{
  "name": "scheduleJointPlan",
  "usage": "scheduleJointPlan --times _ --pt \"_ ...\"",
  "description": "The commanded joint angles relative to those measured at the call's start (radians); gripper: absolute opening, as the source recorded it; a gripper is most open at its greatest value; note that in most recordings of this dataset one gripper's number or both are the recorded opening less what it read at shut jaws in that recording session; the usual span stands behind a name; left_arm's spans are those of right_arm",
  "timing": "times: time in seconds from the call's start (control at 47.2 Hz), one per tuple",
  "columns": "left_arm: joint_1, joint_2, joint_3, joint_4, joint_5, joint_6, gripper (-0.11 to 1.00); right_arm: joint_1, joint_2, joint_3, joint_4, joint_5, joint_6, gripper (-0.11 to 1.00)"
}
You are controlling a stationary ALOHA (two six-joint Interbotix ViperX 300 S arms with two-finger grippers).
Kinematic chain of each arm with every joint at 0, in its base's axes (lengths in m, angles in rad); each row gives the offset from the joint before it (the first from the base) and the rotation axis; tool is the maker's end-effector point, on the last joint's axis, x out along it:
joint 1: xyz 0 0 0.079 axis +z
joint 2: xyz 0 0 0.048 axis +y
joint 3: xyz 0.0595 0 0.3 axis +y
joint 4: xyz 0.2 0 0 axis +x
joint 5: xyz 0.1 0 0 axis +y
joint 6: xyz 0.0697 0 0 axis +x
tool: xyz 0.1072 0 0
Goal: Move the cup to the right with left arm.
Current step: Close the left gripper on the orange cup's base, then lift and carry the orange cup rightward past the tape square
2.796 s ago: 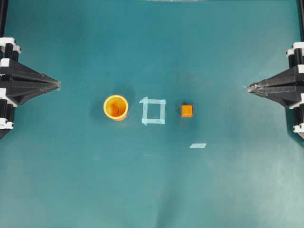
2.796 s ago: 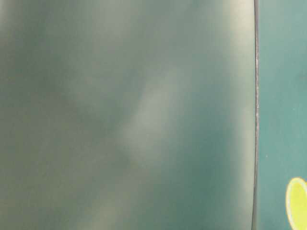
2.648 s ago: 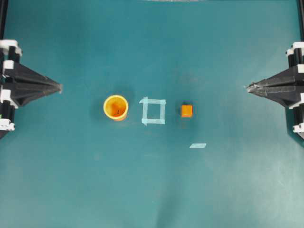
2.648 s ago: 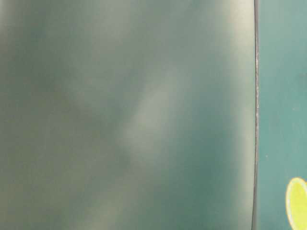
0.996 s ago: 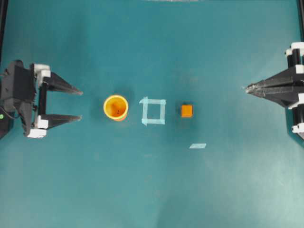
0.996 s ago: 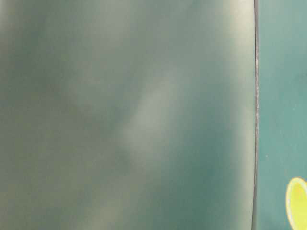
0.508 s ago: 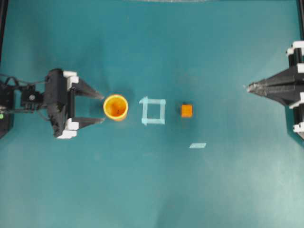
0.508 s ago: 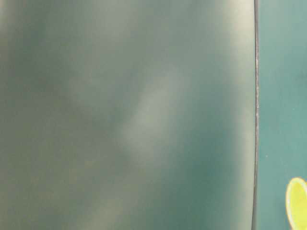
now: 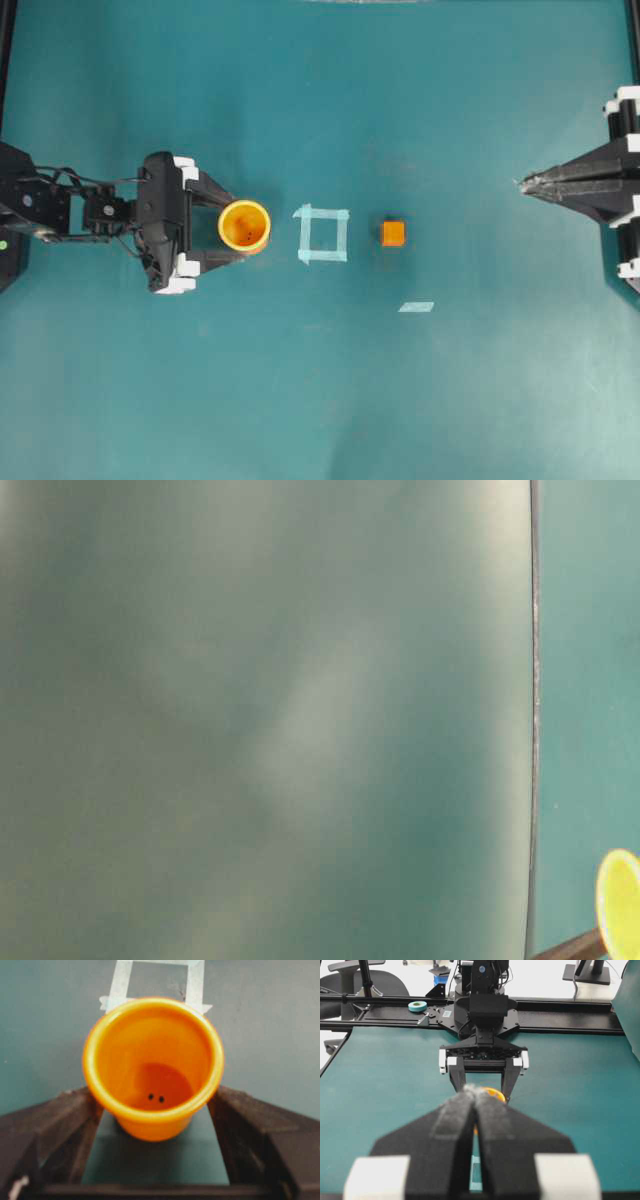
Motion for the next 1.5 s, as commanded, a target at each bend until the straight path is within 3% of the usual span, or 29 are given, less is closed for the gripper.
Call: scheduleJointPlan --times 0.0,0.212,0.424,1.017,1.483 --pt "0.002 0.006 -0.026 0.002 -0.025 0.002 0.77 -0.002 0.003 -0.032 0.000 -0.003 0.000 0.00" --pt "0.000 0.026 -0.041 0.002 -0.048 0.002 0.77 -0.002 0.003 -0.032 0.000 -0.003 0.000 0.00" --pt "-0.009 0.025 -0.034 0.003 -0.048 0.011 0.64 0.000 0.005 -0.032 0.000 -0.003 0.000 0.00" --pt "-0.031 0.021 -0.061 0.008 -0.048 0.015 0.64 -0.002 0.006 -0.032 0.000 -0.003 0.003 0.00" --pt "-0.031 -0.055 -0.086 0.008 0.103 0.015 0.64 0.000 0.003 -0.035 0.000 -0.003 0.005 0.00"
